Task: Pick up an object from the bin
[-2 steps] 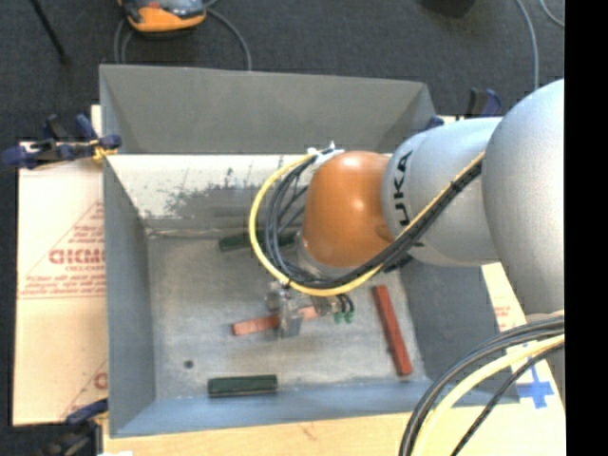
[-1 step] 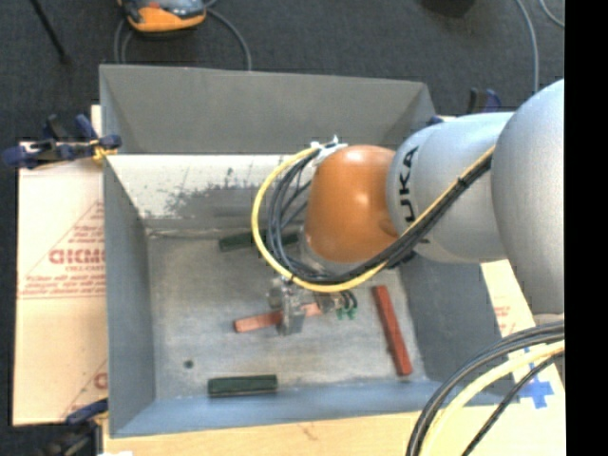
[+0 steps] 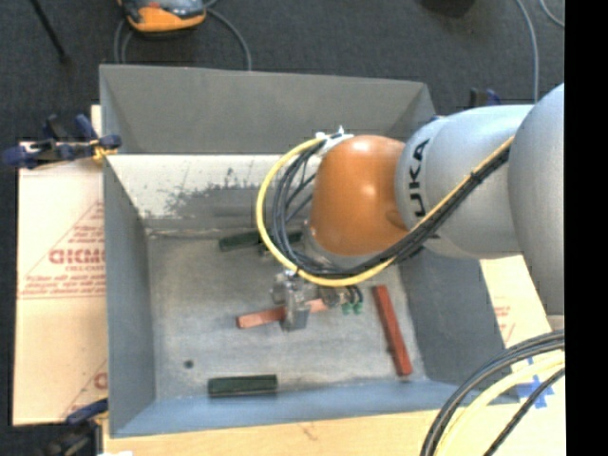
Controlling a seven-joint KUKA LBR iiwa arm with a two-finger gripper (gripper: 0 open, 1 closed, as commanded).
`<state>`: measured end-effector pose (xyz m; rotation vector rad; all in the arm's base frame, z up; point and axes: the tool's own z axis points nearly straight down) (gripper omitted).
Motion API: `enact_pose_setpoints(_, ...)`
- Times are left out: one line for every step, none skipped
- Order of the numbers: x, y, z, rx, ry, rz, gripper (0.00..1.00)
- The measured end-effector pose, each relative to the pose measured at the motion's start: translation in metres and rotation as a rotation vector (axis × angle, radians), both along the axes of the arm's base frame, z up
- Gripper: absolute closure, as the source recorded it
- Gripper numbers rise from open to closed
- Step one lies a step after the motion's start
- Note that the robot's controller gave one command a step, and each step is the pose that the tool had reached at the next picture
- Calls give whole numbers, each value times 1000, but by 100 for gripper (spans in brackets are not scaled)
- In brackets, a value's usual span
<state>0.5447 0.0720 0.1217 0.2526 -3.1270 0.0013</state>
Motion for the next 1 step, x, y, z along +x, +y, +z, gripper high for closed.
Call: enact_pose_setpoints(1, 0, 21, 0, -3, 0, 100)
